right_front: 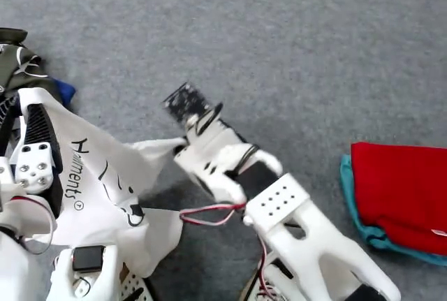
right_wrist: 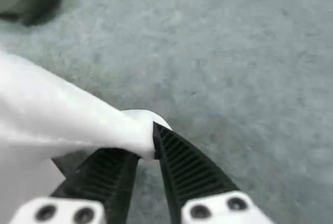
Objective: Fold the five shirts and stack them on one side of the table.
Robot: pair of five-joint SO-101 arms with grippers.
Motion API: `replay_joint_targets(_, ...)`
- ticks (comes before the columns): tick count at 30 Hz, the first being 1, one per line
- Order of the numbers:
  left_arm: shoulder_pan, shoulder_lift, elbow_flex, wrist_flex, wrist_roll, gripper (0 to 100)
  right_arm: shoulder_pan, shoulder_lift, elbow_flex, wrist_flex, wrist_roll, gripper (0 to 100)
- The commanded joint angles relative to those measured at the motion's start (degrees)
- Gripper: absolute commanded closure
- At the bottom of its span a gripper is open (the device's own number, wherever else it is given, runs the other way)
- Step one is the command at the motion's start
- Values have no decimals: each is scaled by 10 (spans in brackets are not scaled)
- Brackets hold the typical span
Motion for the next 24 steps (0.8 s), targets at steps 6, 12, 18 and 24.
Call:
replay_joint_targets(6,-4,2,3,-21,-1,981,87,-13,-246,159,-1,994)
replay_joint_targets(12,-4,9,33,-98,-1,981,134,-12,-443,251,0,994)
replay_joint_targets(18,-4,10,55,-90,0,981,149,-9,-680,370,1,994)
replay_joint_targets(24,-3,14,53,-84,26,981,167,-1,-886,424,12,995)
